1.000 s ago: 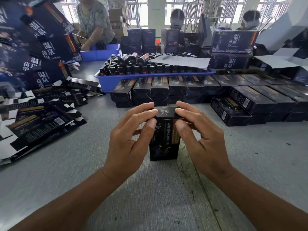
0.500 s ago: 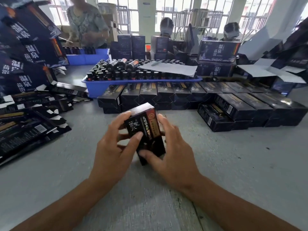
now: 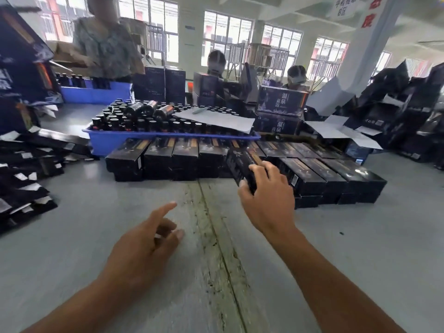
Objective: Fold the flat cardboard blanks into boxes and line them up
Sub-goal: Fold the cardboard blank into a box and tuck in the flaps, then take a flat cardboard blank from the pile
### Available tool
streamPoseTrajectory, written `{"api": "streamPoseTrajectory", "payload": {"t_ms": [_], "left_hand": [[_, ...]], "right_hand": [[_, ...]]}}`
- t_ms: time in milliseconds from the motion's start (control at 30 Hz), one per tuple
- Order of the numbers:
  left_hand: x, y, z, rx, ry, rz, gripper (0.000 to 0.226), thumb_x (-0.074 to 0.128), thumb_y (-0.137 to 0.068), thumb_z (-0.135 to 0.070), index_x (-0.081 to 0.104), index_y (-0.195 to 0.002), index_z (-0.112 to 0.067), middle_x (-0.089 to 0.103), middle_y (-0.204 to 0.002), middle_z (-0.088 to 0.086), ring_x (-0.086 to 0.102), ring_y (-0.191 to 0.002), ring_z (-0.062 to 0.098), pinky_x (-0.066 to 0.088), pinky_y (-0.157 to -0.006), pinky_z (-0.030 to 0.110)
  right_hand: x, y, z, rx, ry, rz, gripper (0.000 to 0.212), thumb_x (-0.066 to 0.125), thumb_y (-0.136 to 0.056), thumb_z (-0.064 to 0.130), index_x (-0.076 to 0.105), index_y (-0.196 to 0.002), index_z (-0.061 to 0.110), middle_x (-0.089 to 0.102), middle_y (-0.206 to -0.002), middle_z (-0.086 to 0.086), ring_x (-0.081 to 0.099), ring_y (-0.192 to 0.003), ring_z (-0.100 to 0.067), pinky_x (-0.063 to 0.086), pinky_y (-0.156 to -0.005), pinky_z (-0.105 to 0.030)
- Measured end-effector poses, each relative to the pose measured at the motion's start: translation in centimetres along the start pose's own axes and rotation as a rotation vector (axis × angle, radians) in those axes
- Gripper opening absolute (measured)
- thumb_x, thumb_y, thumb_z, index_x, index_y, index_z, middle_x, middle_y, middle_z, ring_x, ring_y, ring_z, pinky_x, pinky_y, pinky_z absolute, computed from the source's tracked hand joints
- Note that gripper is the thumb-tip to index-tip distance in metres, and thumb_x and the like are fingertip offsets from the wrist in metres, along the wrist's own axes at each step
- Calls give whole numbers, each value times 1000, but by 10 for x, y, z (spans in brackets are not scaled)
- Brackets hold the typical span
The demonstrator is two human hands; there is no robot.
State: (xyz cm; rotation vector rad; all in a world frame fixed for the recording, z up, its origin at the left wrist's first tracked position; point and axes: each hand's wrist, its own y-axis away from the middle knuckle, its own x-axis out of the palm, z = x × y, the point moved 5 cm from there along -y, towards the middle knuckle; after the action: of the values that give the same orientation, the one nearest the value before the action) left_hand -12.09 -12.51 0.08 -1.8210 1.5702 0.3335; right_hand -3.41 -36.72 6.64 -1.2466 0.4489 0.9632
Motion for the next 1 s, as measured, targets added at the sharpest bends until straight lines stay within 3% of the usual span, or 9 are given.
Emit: {"api": "streamPoseTrajectory", "payload": {"t_ms": [167,300,433,567,700,767,833,933,1000], "left_hand": [[1,-4,4,22,-44,4,46,59,-94,-45,44,-138,-51,63,-103,-27,62,-91,-5,51,-80,19],[4,-7,6,-2,-76,40,40,57,-96,-47,48,-135,-47,61,-104,-26,59,-94,-6,51,-85,17],[5,-8,4,32,-86,22,25,55,-99,-43,64,-120,-33,62,-109,-17,59,-96,1,53,-90,28],[-1,-7,9,104,-97,-33,20,56,-96,-31,70,-108,-24,67,-108,-5,62,-93,11,53,-84,26],[-53,-17,30,193,-381,-331,20,62,-91,-22,73,-107,-18,68,-113,4,61,-103,29,49,-88,38],[-95,-26,56,47,-553,-464,30,63,-90,-21,69,-120,-18,61,-130,10,54,-120,35,40,-105,45],[-138,-29,88,-205,-722,-496,46,56,-96,-34,53,-141,-22,39,-154,14,31,-143,34,18,-119,48],[-187,-21,134,-464,-885,-396,75,42,-98,-62,18,-159,-26,2,-167,15,-4,-154,33,-3,-122,51],[-209,-9,159,-601,-903,-306,90,38,-92,-75,5,-160,-27,-5,-168,16,-12,-154,35,-4,-122,53]], "right_hand": [[12,-37,-55,138,356,165,43,48,-98,38,54,-136,18,52,-147,-9,41,-138,-32,32,-114,-49],[17,-29,-62,64,361,190,56,53,-100,40,41,-149,14,34,-161,-11,21,-151,-34,15,-123,-51],[13,-10,-16,-157,117,91,43,72,-88,21,63,-126,6,63,-130,-21,51,-129,-40,41,-105,-54],[49,25,30,-256,-17,478,29,77,-85,28,72,-112,21,68,-113,-6,61,-107,-30,50,-91,-40],[81,42,42,-212,-29,585,30,60,-96,35,65,-123,25,58,-127,-1,54,-115,-22,45,-103,-39],[90,44,36,-157,-54,601,28,65,-93,29,68,-120,22,60,-128,-7,55,-116,-30,45,-104,-46],[95,44,28,-104,-100,570,26,75,-86,17,75,-112,15,65,-123,-16,58,-113,-40,45,-103,-55],[98,44,24,-103,-135,519,24,83,-75,7,80,-99,10,69,-115,-22,60,-111,-47,44,-103,-61],[98,42,22,-122,-123,483,20,84,-75,9,80,-95,10,71,-112,-23,62,-109,-48,44,-100,-60]]}}
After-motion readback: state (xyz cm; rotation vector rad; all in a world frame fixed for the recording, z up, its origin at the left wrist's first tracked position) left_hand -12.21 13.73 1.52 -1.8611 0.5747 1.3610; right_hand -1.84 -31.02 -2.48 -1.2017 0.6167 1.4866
